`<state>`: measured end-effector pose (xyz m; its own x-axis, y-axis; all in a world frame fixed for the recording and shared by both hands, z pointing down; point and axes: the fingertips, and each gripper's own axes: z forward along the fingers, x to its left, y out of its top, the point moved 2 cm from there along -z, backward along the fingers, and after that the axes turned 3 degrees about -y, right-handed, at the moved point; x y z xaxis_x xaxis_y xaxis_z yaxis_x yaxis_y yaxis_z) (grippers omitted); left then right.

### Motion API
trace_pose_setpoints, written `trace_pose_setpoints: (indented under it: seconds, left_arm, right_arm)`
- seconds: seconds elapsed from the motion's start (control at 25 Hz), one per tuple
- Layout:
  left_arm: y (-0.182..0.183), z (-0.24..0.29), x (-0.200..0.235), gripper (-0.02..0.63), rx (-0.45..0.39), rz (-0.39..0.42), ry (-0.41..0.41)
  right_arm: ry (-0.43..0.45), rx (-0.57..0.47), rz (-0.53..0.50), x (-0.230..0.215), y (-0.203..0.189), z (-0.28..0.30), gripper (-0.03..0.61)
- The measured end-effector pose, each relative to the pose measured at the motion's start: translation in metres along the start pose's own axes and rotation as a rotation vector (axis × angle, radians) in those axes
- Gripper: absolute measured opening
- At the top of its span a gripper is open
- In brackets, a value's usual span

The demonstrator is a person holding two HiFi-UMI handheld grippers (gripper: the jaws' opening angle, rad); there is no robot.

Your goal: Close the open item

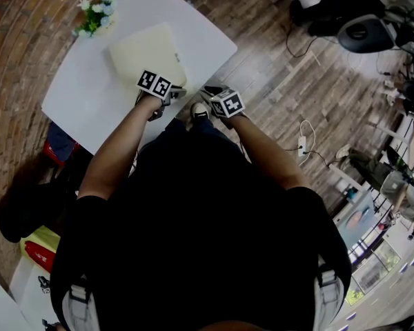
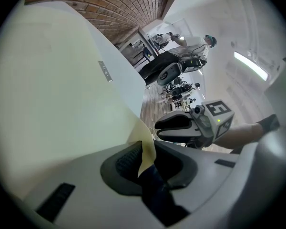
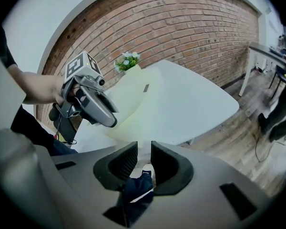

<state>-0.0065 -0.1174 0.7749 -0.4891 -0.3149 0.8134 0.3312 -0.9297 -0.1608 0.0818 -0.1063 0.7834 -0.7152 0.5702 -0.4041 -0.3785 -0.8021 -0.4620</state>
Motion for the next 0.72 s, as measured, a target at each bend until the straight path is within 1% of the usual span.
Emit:
trace_pose_setpoints:
  seconds: [0.16,0.28,0.32,0.4,0.44,0.56,0.72]
  left_arm:
    - [0.0,-0.001,-0.001,0.085,0.008,0.01,-0.016]
    - [0.0,0.001,-0.005,0.118,0.008,0.036,-0.025]
    - [0.0,0.002,-0.005,0.14,0.011,0.043,-0.017]
    - [-0.001,0.004,-0.002,0.088,0.021,0.061,0.016]
    - [-0.002,0.004,0.0,0.074,0.024,0.066,0.028]
    - [-0.001,0.004,0.001,0.069,0.026,0.066,0.034]
    - [0.0,0.004,-0.001,0.064,0.017,0.063,0.04]
  right_arm:
    - [-0.014,0.0,0.023,0.003,-0.008,-0.007,0.095]
    - [-0.021,0.002,0.053,0.004,-0.011,-0.011,0.095]
    - [-0.026,0.006,0.06,0.004,-0.012,-0.012,0.095]
    - [-0.036,0.005,0.062,0.002,-0.013,-0.014,0.095]
    - [-0.037,-0.002,0.058,0.001,-0.012,-0.015,0.095]
    - [-0.04,-0.025,0.051,-0.002,-0.01,-0.02,0.095]
    - [-0.053,-0.022,0.065,-0.003,-0.015,-0.026,0.095]
